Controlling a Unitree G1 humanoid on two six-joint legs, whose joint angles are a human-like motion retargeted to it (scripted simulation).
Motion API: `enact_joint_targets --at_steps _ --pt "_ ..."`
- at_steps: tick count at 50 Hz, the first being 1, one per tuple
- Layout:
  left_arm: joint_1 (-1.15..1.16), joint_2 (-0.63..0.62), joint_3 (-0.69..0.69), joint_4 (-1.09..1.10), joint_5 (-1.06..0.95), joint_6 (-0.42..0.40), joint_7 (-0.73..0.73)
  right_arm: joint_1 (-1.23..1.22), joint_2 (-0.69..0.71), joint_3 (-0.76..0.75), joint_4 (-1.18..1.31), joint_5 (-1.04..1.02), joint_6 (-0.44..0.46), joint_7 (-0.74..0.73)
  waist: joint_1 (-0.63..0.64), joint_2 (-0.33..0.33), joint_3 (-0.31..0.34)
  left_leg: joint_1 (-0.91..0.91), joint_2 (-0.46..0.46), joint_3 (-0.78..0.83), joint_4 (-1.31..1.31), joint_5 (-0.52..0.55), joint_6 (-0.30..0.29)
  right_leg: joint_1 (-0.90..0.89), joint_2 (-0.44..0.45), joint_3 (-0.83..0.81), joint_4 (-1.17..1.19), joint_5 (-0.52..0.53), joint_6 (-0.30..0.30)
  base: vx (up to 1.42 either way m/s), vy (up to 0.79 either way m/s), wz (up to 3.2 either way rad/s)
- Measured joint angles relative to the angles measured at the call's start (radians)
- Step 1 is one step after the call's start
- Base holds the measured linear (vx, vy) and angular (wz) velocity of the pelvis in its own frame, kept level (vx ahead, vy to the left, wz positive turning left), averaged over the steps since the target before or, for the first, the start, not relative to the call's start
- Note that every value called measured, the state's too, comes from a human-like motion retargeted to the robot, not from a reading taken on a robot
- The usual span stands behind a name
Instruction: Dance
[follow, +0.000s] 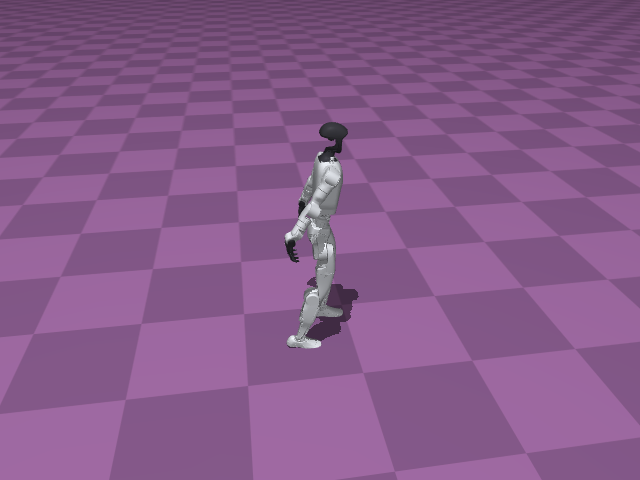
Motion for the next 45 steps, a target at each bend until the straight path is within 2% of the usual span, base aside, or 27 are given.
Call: enact_joint_targets --at_steps 6,8,10,13,18,20,22,23,25,28,30,33,35,37,40,42,45 --pt "0.014 -0.034 -0.03 0.005 0.061 0.086 0.066 -0.012 -0.087 0.041 -0.008 -0.167 0.022 0.028 0.101 -0.027 0.063 -0.054 -0.018 -0.059 0.011 0.014 -0.049 0.061 0.0 -0.256 -0.013 -0.034 -0.007 0.14 -0.09 2.06" --pt "0.018 -0.029 -0.03 0.007 0.08 0.12 0.083 -0.037 -0.133 0.052 -0.014 -0.198 0.028 0.016 0.139 -0.045 0.083 -0.077 -0.034 -0.022 0.032 0.018 -0.035 0.068 -0.012 -0.32 -0.012 -0.043 -0.009 0.2 -0.02 2.0" --pt "0.027 -0.014 -0.022 0.006 0.092 0.146 0.099 -0.066 -0.19 0.07 -0.026 -0.235 0.037 -0.004 0.17 -0.054 0.092 -0.096 -0.026 0.082 0.046 0.027 -0.053 0.077 -0.009 -0.379 -0.017 -0.054 -0.011 0.29 -0.04 1.98" --pt "0.039 0.024 -0.006 0.002 0.108 0.156 0.128 -0.105 -0.292 0.11 -0.054 -0.294 0.044 -0.06 0.191 -0.061 0.096 -0.109 0.0 0.3 0.031 0.145 0.025 0.106 -0.003 -0.468 -0.037 -0.07 -0.005 0.42 -0.04 2.17" --pt "0.011 0.123 0.003 0.012 0.126 0.153 0.206 -0.165 -0.461 0.177 -0.091 -0.38 0.057 -0.207 0.205 -0.057 0.101 -0.065 -0.018 0.545 -0.024 0.201 0.108 0.186 0.033 -0.629 -0.077 -0.096 0.021 0.59 -0.04 2.33" --pt "-0.017 0.17 -0.011 0.019 0.129 0.138 0.225 -0.194 -0.523 0.203 -0.092 -0.413 0.063 -0.266 0.218 -0.058 0.104 -0.022 -0.043 0.596 -0.038 0.182 0.143 0.227 0.049 -0.682 -0.087 -0.097 0.044 0.7 -0.06 2.1" --pt "-0.055 0.211 -0.035 0.024 0.13 0.122 0.234 -0.238 -0.572 0.234 -0.087 -0.437 0.069 -0.32 0.242 -0.052 0.12 0.001 -0.084 0.489 -0.059 0.218 0.138 0.276 0.068 -0.715 -0.079 -0.086 0.063 0.75 -0.07 1.69" --pt "-0.078 0.229 -0.053 0.026 0.131 0.112 0.235 -0.264 -0.59 0.252 -0.087 -0.44 0.068 -0.349 0.257 -0.049 0.124 0.002 -0.1 0.412 -0.063 0.23 0.128 0.29 0.078 -0.72 -0.067 -0.07 0.069 0.76 -0.08 1.49" --pt "-0.132 0.257 -0.101 0.029 0.138 0.092 0.24 -0.324 -0.62 0.297 -0.081 -0.438 0.052 -0.414 0.285 -0.033 0.121 0.013 -0.099 0.363 -0.065 0.231 0.115 0.305 0.096 -0.735 -0.022 -0.015 0.072 0.71 -0.06 1.54" --pt "-0.214 0.278 -0.213 0.045 0.161 0.048 0.265 -0.422 -0.656 0.399 -0.067 -0.409 0.035 -0.524 0.27 0.022 0.104 0.074 -0.101 0.258 -0.075 0.219 0.119 0.328 0.1 -0.751 0.127 0.128 0.062 0.65 0.01 2.2" --pt "-0.268 0.285 -0.282 0.06 0.182 0.015 0.286 -0.503 -0.663 0.489 -0.058 -0.39 0.019 -0.596 0.244 0.072 0.092 0.114 -0.076 0.182 -0.064 0.206 0.117 0.31 0.101 -0.714 0.281 0.265 0.004 0.66 -0.03 2.32" --pt "-0.376 0.278 -0.38 0.083 0.206 -0.001 0.327 -0.646 -0.651 0.64 -0.031 -0.36 -0.004 -0.72 0.23 0.126 0.086 0.151 -0.043 0.084 -0.018 0.175 0.12 0.206 0.042 -0.576 0.603 0.497 -0.109 0.55 -0.05 1.82" --pt "-0.455 0.275 -0.456 0.104 0.21 -0.022 0.335 -0.744 -0.633 0.739 -0.006 -0.334 -0.034 -0.786 0.218 0.127 0.067 0.144 -0.048 0.031 0.008 0.16 0.126 0.059 0.071 -0.381 0.735 0.527 -0.1 0.39 -0.13 1.7" --pt "-0.536 0.257 -0.547 0.117 0.208 -0.041 0.324 -0.828 -0.593 0.812 0.011 -0.306 -0.057 -0.846 0.215 0.112 0.057 0.13 -0.062 -0.007 0.048 0.147 0.13 -0.031 0.045 -0.284 0.792 0.331 -0.098 0.27 -0.18 1.86" --pt "-0.665 0.182 -0.693 0.134 0.216 -0.066 0.298 -0.915 -0.505 0.861 0.013 -0.261 -0.094 -0.928 0.201 0.09 0.059 0.113 -0.099 -0.087 0.102 0.152 0.131 -0.134 -0.025 -0.187 0.76 0.098 -0.145 0.18 -0.21 2.47" --pt "-0.746 0.11 -0.78 0.157 0.23 -0.075 0.297 -0.956 -0.443 0.888 0.014 -0.233 -0.139 -0.971 0.187 0.071 0.061 0.113 -0.125 -0.143 0.111 0.159 0.134 -0.174 -0.036 -0.085 0.637 -0.001 -0.122 0.11 -0.24 2.77" --pt "-0.812 -0.021 -0.855 0.18 0.253 -0.087 0.313 -1.003 -0.346 0.94 0.018 -0.216 -0.188 -1.022 0.172 0.03 0.063 0.127 -0.176 -0.237 0.105 0.175 0.125 -0.183 0.008 0.169 0.373 -0.051 -0.055 0.17 -0.28 2.57"
